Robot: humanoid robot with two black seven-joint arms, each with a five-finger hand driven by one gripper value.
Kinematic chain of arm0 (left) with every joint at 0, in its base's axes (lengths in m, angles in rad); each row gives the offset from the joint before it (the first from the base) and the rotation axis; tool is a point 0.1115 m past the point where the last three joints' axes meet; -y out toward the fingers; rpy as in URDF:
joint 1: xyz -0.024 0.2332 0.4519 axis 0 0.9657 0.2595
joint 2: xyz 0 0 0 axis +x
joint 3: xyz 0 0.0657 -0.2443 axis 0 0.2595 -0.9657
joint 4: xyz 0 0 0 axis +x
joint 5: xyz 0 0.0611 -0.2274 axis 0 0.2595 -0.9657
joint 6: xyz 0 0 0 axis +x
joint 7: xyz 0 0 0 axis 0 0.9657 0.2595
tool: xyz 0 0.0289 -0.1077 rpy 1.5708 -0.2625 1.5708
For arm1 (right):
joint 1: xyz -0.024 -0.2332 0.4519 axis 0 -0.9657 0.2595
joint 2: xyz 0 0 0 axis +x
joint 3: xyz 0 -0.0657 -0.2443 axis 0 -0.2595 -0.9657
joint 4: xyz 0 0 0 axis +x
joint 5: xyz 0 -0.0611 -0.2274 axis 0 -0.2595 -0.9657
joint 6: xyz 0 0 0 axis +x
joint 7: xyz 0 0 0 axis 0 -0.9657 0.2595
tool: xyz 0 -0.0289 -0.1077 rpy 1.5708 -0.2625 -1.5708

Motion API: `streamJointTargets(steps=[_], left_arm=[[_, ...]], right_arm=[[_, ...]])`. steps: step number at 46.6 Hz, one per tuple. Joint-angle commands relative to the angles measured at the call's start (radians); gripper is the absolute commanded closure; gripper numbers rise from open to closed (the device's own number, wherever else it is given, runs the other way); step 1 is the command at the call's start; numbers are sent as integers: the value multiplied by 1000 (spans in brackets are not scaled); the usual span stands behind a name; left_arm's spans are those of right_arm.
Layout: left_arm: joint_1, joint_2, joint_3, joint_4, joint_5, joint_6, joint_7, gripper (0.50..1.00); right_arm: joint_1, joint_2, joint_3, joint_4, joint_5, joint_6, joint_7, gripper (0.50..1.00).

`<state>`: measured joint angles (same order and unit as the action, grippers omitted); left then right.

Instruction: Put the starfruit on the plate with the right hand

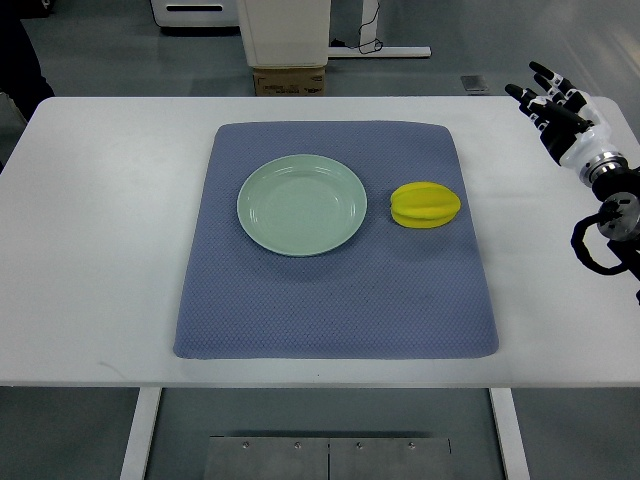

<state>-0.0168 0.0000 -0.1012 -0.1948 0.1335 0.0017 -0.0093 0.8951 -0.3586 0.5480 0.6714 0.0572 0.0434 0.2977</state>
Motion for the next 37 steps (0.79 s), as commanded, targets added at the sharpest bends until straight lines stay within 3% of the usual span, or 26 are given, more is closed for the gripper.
streamJointTargets(steps=[1, 12, 25, 37], left_arm=[[0, 0, 0, 0, 0, 1, 0, 500], [0, 0, 0, 0, 0, 0, 0, 500], [0, 0, 0, 0, 0, 1, 0, 500], [0, 0, 0, 0, 0, 1, 0, 500]], right_arm=[[-7, 3, 1, -27, -2, -2, 20, 500], [-5, 4, -5, -85, -11, 9, 147, 500], [-21, 4, 4, -88, -10, 32, 195, 500], [-33, 9, -36, -61, -13, 55, 195, 500]])
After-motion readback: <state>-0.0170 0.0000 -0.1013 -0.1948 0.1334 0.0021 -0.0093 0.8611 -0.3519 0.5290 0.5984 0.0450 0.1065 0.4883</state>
